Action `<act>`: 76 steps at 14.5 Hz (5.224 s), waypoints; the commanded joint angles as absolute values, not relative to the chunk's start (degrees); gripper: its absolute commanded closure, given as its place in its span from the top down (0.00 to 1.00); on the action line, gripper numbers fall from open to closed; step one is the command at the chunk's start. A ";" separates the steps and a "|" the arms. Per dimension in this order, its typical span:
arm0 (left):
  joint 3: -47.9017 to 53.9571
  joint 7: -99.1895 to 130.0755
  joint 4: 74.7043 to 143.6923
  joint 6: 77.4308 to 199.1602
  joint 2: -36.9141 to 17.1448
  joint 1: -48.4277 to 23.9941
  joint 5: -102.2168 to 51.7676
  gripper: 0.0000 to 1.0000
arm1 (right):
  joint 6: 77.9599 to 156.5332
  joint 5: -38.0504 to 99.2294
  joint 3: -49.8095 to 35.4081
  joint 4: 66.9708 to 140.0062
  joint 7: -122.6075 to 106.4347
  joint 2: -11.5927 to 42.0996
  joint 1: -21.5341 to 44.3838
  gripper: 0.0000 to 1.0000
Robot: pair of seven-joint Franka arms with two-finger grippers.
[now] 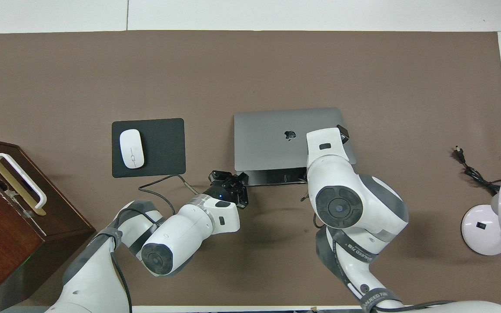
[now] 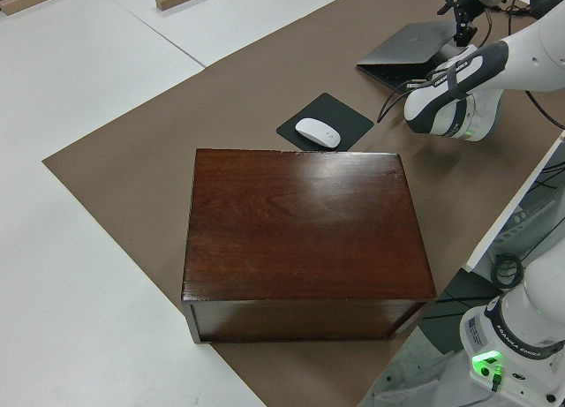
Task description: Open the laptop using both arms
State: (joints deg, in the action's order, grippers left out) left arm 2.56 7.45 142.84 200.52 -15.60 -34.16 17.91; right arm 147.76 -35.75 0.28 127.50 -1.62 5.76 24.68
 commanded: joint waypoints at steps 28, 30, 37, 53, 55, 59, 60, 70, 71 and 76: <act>2.46 7.21 140.98 200.92 -19.25 -33.66 17.93 0.00 | 142.74 -26.90 0.09 107.50 -17.13 15.82 17.14 1.00; 2.46 7.21 140.98 200.92 -19.25 -33.66 17.93 0.00 | 142.38 -26.63 0.09 105.83 -17.67 16.61 16.53 1.00; 2.46 7.21 140.98 200.92 -19.25 -33.66 17.93 0.00 | 139.66 -20.31 0.09 99.32 -23.81 19.68 14.33 1.00; 2.46 7.21 140.98 200.92 -19.34 -33.66 17.84 0.00 | 127.73 -17.40 -1.49 96.68 -24.87 17.24 14.41 1.00; 2.46 7.12 140.98 200.92 -19.34 -33.66 17.84 0.00 | 123.42 -17.23 -1.76 96.77 -24.96 15.13 14.41 1.00; 2.55 7.29 140.89 200.92 -19.25 -33.66 17.67 0.00 | 115.95 -12.14 -2.02 96.68 -24.79 11.61 14.41 1.00; 2.55 7.47 140.89 200.83 -18.90 -33.58 17.67 0.00 | 114.10 -11.87 -2.02 96.77 -24.79 10.64 14.33 1.00; 2.81 13.09 142.12 192.77 -8.10 -32.96 17.75 0.00 | 96.53 -0.63 -1.14 96.68 -11.82 1.94 7.83 1.00; 2.90 13.10 141.95 189.70 -6.43 -32.96 17.75 0.00 | 94.33 0.78 -1.23 96.77 -7.60 0.98 6.60 1.00; 2.90 13.18 139.32 175.64 -0.88 -33.05 17.40 0.00 | 88.33 2.37 -1.32 97.11 -2.11 -2.63 5.63 1.00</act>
